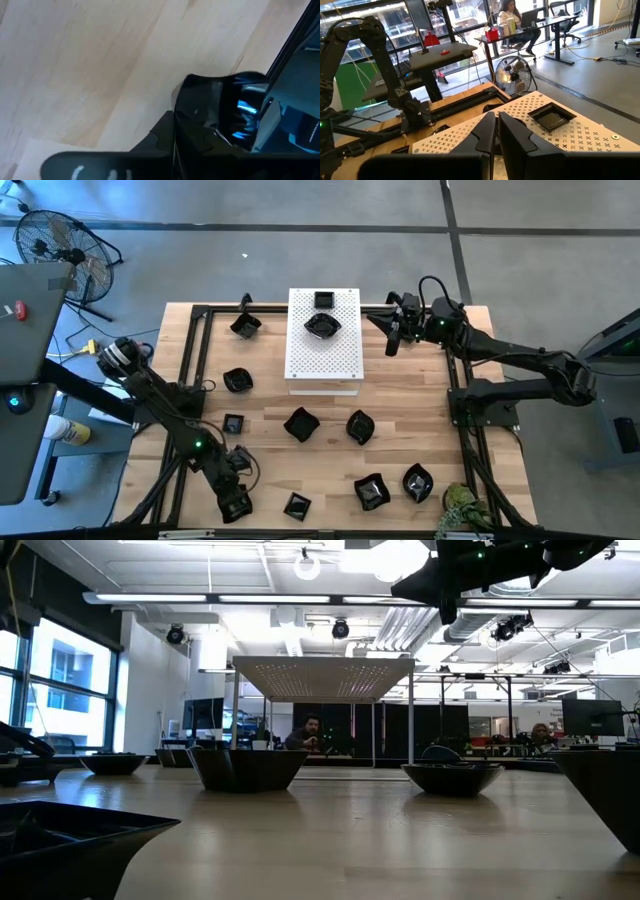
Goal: Pick & Place Mini shaped plates
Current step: Put the distorted square plate on the shelf
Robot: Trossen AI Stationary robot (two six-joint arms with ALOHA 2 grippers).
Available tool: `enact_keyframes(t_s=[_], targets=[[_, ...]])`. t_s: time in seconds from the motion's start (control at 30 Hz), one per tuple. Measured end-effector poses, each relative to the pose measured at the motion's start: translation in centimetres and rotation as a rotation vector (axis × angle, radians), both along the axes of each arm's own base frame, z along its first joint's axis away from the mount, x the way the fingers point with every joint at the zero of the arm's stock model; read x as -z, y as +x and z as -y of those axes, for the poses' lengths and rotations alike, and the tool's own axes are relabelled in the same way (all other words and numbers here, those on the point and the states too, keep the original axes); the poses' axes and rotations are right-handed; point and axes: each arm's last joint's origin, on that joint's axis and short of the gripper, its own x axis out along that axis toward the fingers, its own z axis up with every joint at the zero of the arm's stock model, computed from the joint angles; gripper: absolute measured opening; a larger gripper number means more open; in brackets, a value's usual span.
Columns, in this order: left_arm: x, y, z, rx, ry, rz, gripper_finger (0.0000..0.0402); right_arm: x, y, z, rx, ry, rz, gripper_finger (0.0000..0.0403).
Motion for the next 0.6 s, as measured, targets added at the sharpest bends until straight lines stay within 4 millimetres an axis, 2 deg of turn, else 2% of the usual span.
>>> enact_keyframes(t_s=[0.17, 0.3, 0.43, 0.6], targets=[[-1.1, -0.3, -0.4, -0.026, -0.025, 0.021, 0.0001, 0.0, 0.0, 0.0, 0.0, 0.0, 0.0, 0.0016], [-3.1, -0.8, -1.3, -0.117, -0.058, 0.077, 0.0001, 0.0, 0.0, 0.0, 0.005, 0.0, 0.0, 0.0016], [-5.6, -0.9, -3.5, -0.255, -0.102, 0.167, 0.0001, 0.0, 0.0, 0.1, 0.022, -0.001, -0.001, 0.0017], [-8.8, -0.3, -7.7, -0.473, -0.157, 0.338, 0.0, 0.0, 0.0, 0.1, 0.038, -0.001, -0.001, 0.0016]])
